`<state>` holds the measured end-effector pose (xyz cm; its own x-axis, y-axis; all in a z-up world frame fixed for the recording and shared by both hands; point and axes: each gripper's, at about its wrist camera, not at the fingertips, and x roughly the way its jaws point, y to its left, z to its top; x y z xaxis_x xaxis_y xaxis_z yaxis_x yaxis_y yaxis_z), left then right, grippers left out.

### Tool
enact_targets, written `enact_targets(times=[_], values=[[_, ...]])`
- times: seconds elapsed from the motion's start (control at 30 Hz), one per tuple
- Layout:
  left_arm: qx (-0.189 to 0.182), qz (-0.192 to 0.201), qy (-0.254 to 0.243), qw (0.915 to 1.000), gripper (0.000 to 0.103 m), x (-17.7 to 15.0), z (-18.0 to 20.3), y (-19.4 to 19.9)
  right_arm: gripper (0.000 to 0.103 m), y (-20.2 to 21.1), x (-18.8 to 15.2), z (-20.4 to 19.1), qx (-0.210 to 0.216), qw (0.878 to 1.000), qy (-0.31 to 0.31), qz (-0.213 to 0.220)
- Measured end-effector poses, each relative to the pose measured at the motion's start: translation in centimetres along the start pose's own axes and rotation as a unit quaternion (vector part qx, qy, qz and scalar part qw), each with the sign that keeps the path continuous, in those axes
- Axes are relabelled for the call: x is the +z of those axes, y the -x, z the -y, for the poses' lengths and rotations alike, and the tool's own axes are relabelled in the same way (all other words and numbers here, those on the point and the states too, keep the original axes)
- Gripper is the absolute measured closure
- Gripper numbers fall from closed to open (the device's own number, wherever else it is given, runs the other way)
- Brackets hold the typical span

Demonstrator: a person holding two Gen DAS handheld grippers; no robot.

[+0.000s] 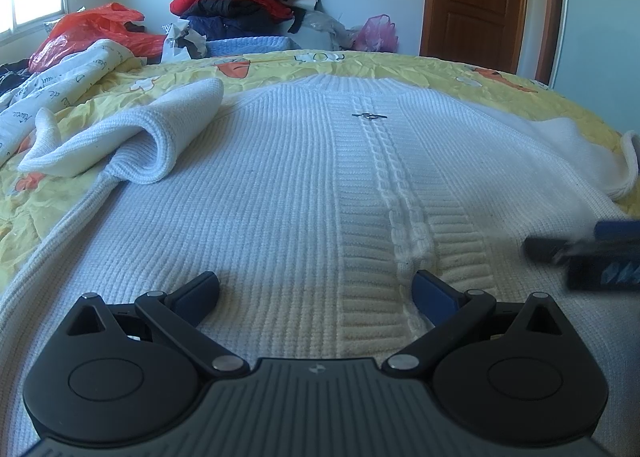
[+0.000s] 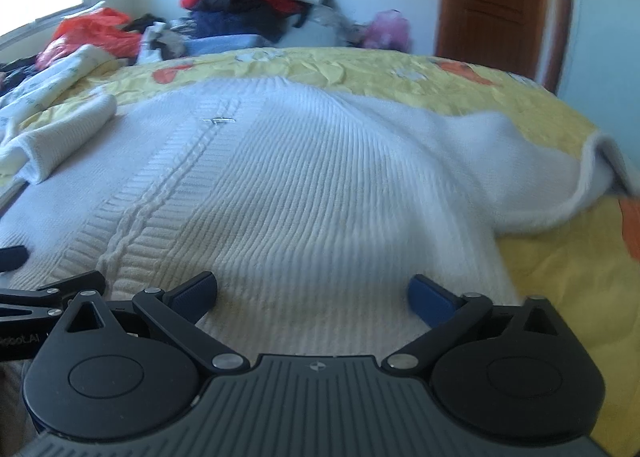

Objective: Fold small clothes
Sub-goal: 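Grasp the cardigan sleeve with the right gripper and lift it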

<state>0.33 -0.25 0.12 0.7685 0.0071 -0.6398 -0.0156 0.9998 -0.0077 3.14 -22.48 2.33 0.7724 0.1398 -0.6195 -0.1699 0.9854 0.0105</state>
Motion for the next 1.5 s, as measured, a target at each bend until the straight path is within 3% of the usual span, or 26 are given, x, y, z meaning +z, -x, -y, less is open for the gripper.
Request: enact_targets(times=[0.17,0.23,0.3,0.4,0.47,0.53,0.63,0.73,0.8,0.87,0.9,0.93,0.97,1.03,1.13,1.2,1.33,1.4,1.5], values=[[0.000,0.000,0.000,1.0000,0.000,0.0,0.0,0.0,0.000,2.7,2.3,7.7,-0.040,0.992,-0.018,0.117],[0.000,0.000,0.000,1.0000,0.000,0.0,0.0,0.0,0.000,2.6,3.5,12.1,-0.052,0.991,-0.056,0.112],[0.000,0.000,0.000,1.0000,0.000,0.0,0.0,0.0,0.000,2.1,4.3,17.4,-0.037,0.988,-0.126,0.086],[0.000,0.000,0.000,1.0000,0.000,0.0,0.0,0.0,0.002,1.8,3.7,25.1,-0.015,0.957,-0.270,0.102],[0.000,0.000,0.000,1.0000,0.000,0.0,0.0,0.0,0.006,1.2,2.8,29.8,-0.014,0.925,-0.366,0.104],[0.000,0.000,0.000,1.0000,0.000,0.0,0.1,0.0,0.014,0.1,1.6,33.7,-0.013,0.885,-0.454,0.102],[0.000,0.000,-0.001,1.0000,0.000,0.0,0.1,0.0,0.019,-1.9,0.2,36.8,0.003,0.849,-0.520,0.094],[0.000,0.000,-0.001,1.0000,0.000,0.0,0.1,0.0,0.021,-3.9,0.2,37.7,0.002,0.844,-0.528,0.093],[0.001,0.000,-0.001,1.0000,0.000,0.0,0.1,0.0,0.027,-4.8,0.3,37.9,-0.006,0.843,-0.528,0.105],[0.001,0.000,-0.001,1.0000,0.000,0.0,0.1,0.0,0.043,-5.4,0.3,39.0,-0.022,0.837,-0.536,0.113],[0.001,0.000,-0.001,1.0000,0.000,0.0,0.1,0.0,0.064,-5.6,0.2,39.2,-0.033,0.835,-0.538,0.112],[0.001,0.000,-0.001,1.0000,0.000,0.0,0.1,0.0,0.083,-5.6,0.1,39.5,-0.046,0.834,-0.539,0.106],[0.001,0.000,-0.001,1.0000,0.000,0.0,0.1,0.0,0.090,-5.6,0.0,39.4,-0.056,0.833,-0.540,0.106],[0.000,0.000,-0.001,1.0000,0.000,0.0,0.1,0.0,0.090,-5.4,0.1,39.0,-0.064,0.836,-0.533,0.115],[0.000,0.000,-0.001,1.0000,0.000,0.0,0.1,0.0,0.089,-4.1,1.6,37.6,-0.080,0.851,-0.499,0.139],[0.000,0.000,0.000,1.0000,0.000,0.0,0.1,0.0,0.089,-2.4,3.3,35.9,-0.065,0.868,-0.465,0.162],[-0.003,0.001,0.005,1.0000,0.000,0.1,0.0,-0.1,0.089,0.0,7.9,29.8,-0.022,0.914,-0.358,0.191],[-0.004,0.002,0.006,1.0000,0.000,0.1,-0.1,-0.1,0.089,0.1,9.8,25.5,0.015,0.935,-0.297,0.192],[-0.007,0.003,0.010,0.9999,0.000,0.1,-0.3,-0.1,0.089,-1.1,11.6,19.0,0.088,0.954,-0.233,0.168]])
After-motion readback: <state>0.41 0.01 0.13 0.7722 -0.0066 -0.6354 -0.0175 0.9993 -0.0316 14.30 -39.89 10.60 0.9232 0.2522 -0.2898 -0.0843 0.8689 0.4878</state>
